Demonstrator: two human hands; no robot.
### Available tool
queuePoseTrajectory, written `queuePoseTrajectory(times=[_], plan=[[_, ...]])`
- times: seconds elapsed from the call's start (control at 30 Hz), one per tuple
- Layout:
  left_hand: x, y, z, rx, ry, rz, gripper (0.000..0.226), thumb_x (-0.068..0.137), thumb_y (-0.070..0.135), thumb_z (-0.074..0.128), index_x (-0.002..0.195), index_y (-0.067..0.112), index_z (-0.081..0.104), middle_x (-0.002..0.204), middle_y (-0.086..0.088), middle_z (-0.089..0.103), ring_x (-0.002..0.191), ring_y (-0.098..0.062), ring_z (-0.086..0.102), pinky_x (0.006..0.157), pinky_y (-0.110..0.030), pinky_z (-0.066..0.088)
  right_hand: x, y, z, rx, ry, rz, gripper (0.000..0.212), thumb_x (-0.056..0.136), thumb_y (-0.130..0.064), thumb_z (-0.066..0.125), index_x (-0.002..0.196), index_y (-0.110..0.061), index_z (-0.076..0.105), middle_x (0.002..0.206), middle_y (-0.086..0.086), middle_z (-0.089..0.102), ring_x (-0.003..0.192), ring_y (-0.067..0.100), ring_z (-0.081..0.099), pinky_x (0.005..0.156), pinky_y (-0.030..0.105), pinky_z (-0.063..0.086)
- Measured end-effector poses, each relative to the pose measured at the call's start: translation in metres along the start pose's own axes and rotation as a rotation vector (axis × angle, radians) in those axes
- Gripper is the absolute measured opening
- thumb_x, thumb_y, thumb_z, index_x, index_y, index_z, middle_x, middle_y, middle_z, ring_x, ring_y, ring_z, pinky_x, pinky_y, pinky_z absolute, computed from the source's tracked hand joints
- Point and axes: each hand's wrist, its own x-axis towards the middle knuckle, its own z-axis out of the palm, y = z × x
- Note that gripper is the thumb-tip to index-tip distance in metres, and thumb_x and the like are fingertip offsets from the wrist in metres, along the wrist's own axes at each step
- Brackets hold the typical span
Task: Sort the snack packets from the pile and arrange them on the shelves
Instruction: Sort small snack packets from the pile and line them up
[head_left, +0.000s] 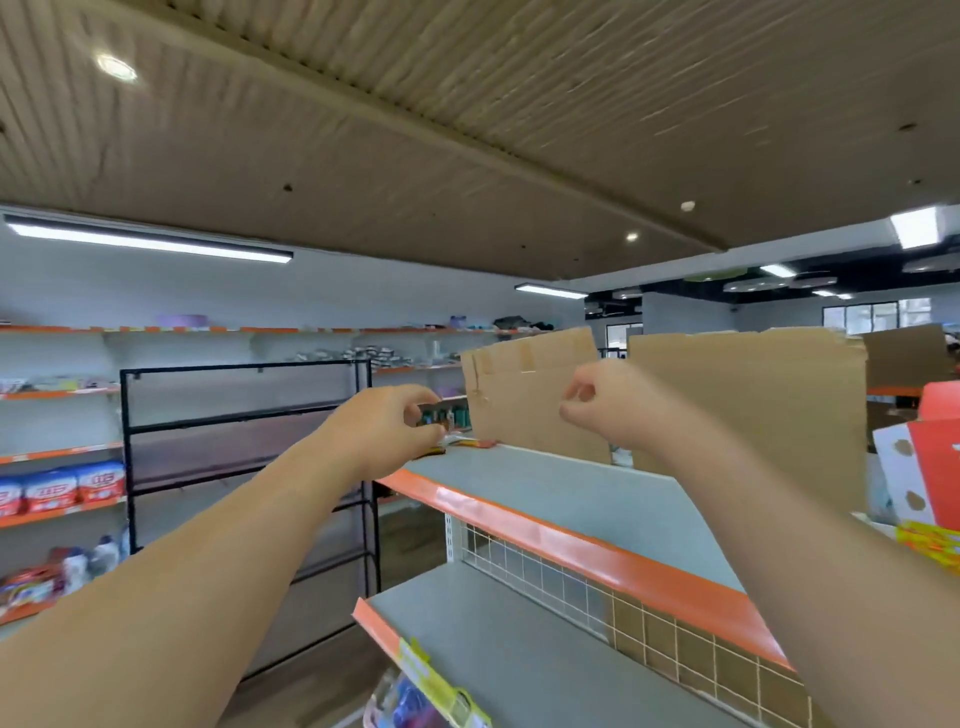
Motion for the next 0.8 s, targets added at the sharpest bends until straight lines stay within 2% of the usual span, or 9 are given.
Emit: queuePoseTrajectory(times=[0.1,0.23,0.33,0.53,0.63,0.8], plan=[[0.037,-0.012,0.011,0.032,-0.015,-0.027,0.051,0.094,0.051,0.063,0.141,0.036,0.054,0.132,0.006,0.064,0.102,-0.014,0.056,0.088,-0.030,0.042,0.045,0.012,0.017,0.016,-0.039,-0.003,0.008,0.090,-0.035,0.065,0.093,-0.027,0.066,0.088,-0.010,0.063,0.078,0.010,0.059,0.063,0.027,0.045],[0.079,-0.026,0.029,0.065,-0.037,-0.057,0.049,0.094,0.050,0.062,0.140,0.034,0.056,0.133,0.003,0.064,0.098,-0.012,0.052,0.086,-0.028,0.039,0.094,0.024,0.038,-0.001,-0.120,-0.009,0.011,0.092,-0.034,0.064,0.095,-0.024,0.067,0.095,-0.003,0.065,0.085,0.015,0.060,0.065,0.028,0.047],[0.108,-0.037,0.044,0.076,-0.045,-0.072,0.048,0.094,0.049,0.062,0.139,0.034,0.056,0.134,0.005,0.064,0.098,-0.011,0.052,0.086,-0.027,0.040,0.128,0.034,0.055,0.024,-0.137,-0.012,0.011,0.092,-0.033,0.064,0.094,-0.023,0.068,0.099,0.003,0.068,0.088,0.020,0.063,0.077,0.032,0.053],[0.150,-0.060,0.075,0.128,-0.087,-0.085,0.049,0.094,0.048,0.061,0.140,0.034,0.056,0.137,0.004,0.060,0.118,-0.018,0.058,0.098,-0.034,0.047,0.179,0.043,0.091,0.068,-0.187,-0.016,0.016,0.091,-0.029,0.063,0.095,-0.016,0.072,0.105,0.011,0.070,0.094,0.027,0.065,0.084,0.040,0.055],[0.168,-0.079,0.086,0.096,-0.109,-0.102,0.049,0.093,0.047,0.062,0.140,0.036,0.055,0.136,0.006,0.059,0.118,-0.017,0.058,0.100,-0.035,0.047,0.200,0.043,0.111,0.059,-0.209,-0.030,0.028,0.089,-0.027,0.062,0.104,-0.005,0.071,0.116,0.020,0.067,0.105,0.037,0.064,0.089,0.048,0.054],[0.203,-0.119,0.102,0.081,-0.143,-0.099,0.047,0.093,0.046,0.062,0.138,0.035,0.057,0.130,0.006,0.061,0.113,-0.017,0.058,0.100,-0.036,0.049,0.239,0.040,0.145,0.023,-0.243,-0.020,0.031,0.088,-0.026,0.062,0.107,-0.002,0.069,0.120,0.021,0.065,0.109,0.040,0.062,0.092,0.052,0.053]])
